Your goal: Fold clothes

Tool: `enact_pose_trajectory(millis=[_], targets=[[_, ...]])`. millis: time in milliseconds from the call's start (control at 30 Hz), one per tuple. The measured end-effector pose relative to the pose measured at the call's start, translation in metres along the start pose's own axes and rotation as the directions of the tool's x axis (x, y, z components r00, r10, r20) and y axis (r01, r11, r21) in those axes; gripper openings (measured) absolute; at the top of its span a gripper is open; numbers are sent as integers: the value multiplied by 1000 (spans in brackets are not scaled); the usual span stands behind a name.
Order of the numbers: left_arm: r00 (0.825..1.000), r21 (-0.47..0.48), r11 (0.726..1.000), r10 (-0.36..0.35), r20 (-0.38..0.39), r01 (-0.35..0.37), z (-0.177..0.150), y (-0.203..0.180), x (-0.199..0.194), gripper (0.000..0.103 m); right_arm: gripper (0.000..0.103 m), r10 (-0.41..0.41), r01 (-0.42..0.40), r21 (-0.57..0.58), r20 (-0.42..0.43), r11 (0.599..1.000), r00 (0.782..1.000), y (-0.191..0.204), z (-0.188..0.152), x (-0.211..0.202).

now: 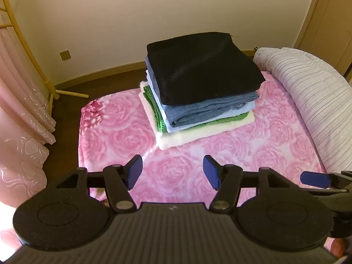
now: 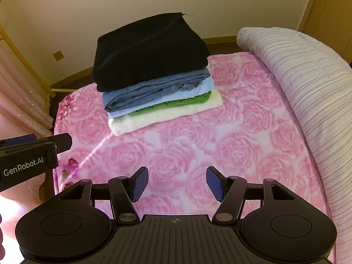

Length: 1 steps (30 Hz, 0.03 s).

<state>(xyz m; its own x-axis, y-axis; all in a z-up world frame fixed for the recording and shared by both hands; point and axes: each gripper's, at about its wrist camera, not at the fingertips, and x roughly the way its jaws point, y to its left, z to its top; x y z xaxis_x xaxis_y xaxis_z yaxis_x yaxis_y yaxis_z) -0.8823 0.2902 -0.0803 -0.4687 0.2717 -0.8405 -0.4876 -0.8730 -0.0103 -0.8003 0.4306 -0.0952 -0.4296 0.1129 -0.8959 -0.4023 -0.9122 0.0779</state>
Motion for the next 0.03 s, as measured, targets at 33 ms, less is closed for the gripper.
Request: enact_pose_trajectory(millis=[33], targets=[[1000,2,1000,-1,0,1,0,0,0,57,62,-2,2,0,-1,1000,1000,0,0,0]])
